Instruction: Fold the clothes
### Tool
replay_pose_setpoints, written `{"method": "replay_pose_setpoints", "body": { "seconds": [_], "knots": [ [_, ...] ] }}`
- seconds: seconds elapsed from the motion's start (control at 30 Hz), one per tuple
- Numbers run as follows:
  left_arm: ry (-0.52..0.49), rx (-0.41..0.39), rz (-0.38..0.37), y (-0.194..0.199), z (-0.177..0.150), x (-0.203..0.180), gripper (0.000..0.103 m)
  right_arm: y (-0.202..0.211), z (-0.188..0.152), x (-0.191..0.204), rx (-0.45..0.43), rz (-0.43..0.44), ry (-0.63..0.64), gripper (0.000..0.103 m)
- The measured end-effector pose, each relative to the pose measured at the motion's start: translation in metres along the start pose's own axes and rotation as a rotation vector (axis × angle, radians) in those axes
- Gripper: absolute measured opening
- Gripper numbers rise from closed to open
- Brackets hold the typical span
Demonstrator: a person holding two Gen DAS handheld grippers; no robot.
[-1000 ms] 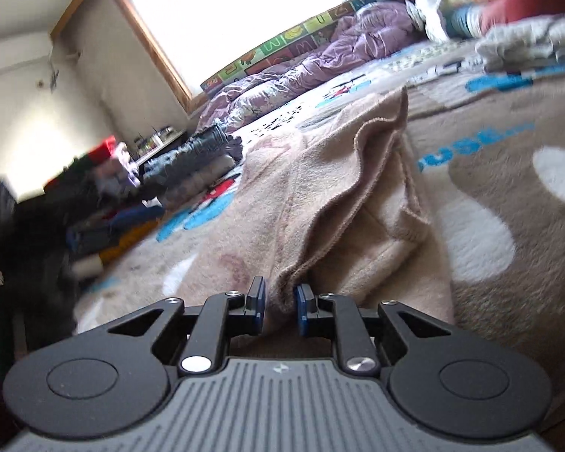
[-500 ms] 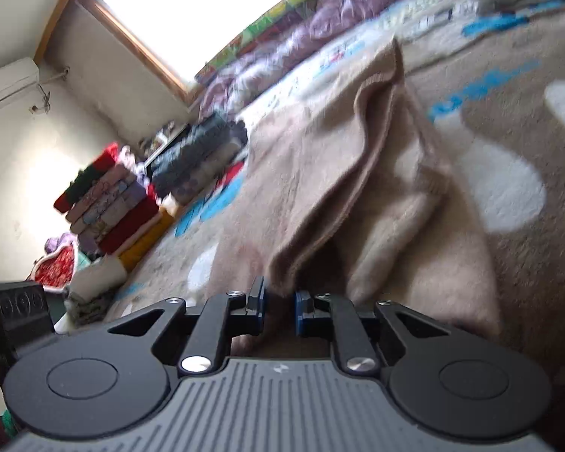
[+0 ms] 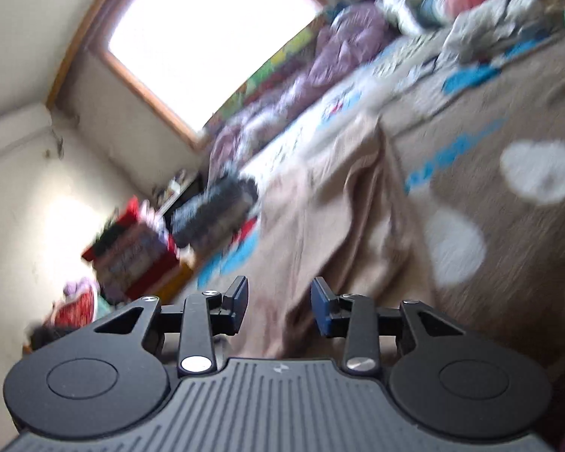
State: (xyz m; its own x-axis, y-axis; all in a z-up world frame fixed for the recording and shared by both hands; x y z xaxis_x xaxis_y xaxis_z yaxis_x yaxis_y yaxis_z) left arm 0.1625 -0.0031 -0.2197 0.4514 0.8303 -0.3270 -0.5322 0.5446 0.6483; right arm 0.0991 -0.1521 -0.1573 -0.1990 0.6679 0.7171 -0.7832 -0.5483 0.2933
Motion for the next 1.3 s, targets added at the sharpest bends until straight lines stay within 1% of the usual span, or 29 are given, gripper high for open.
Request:
{"method": "replay_pose_setpoints", "body": {
  "seconds": [0.07, 0.13, 0.2, 0.27, 0.33, 0.47, 0.6, 0.7, 0.77, 0.87, 1.0, 1.1, 1.2, 1.3],
  "knots": [
    [0.009, 0.004, -0.035, 0.003, 0.006, -0.002, 0.032, 0.003, 0.008, -0.004, -0.017, -0.023, 0.001, 0.039],
    [0.041, -0.052, -0.046, 0.015, 0.019, 0.004, 0.032, 0.005, 0.012, -0.007, -0.022, -0.038, 0.007, 0.039],
    [0.091, -0.128, -0.039, 0.028, 0.032, 0.017, 0.032, 0.004, 0.012, -0.009, -0.023, -0.051, 0.042, 0.039],
    [0.127, -0.184, -0.011, 0.034, 0.043, 0.03, 0.032, -0.001, 0.011, -0.009, -0.022, -0.068, 0.105, 0.039],
    [0.138, -0.218, 0.035, 0.034, 0.054, 0.039, 0.038, -0.009, 0.008, -0.007, -0.01, -0.078, 0.167, 0.039],
    [0.098, -0.235, 0.134, 0.021, 0.077, 0.056, 0.039, -0.03, 0.007, 0.002, 0.013, -0.1, 0.309, 0.039],
    [0.093, -0.257, 0.186, 0.002, 0.106, 0.076, 0.039, -0.05, 0.019, 0.011, 0.035, -0.087, 0.359, 0.04],
    [0.108, -0.282, 0.187, -0.012, 0.124, 0.083, 0.038, -0.071, 0.042, 0.019, 0.047, -0.078, 0.386, 0.043],
    [0.087, -0.279, 0.185, -0.023, 0.134, 0.083, 0.037, -0.092, 0.065, 0.024, 0.068, -0.07, 0.393, 0.044],
    [0.01, -0.264, 0.19, -0.039, 0.148, 0.079, 0.037, -0.13, 0.106, 0.028, 0.119, -0.064, 0.381, 0.047],
    [0.008, -0.251, 0.147, -0.051, 0.159, 0.081, 0.037, -0.193, 0.148, 0.035, 0.233, -0.055, 0.355, 0.051],
    [-0.02, -0.22, 0.135, -0.058, 0.156, 0.079, 0.037, -0.241, 0.16, 0.033, 0.317, -0.056, 0.318, 0.052],
    [-0.031, -0.199, 0.112, -0.059, 0.152, 0.077, 0.037, -0.281, 0.161, 0.02, 0.383, -0.059, 0.228, 0.054],
    [-0.024, -0.182, 0.093, -0.059, 0.147, 0.079, 0.037, -0.315, 0.157, -0.002, 0.415, -0.108, 0.186, 0.054]
  ]
}}
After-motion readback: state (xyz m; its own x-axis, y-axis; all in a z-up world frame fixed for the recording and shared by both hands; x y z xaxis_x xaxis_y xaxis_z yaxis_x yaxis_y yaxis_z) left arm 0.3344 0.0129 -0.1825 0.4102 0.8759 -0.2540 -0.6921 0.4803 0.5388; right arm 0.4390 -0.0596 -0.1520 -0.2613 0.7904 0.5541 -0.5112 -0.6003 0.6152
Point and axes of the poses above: each gripper's, at about its wrist camera, not at the fingertips, and y roughly against the way its jaws point, x to its left, z to its top, the point moved 10 cm from there along -y, roughly the way its jaws point, and after that the axes turned 2 degrees about x, right-handed, at the moved point
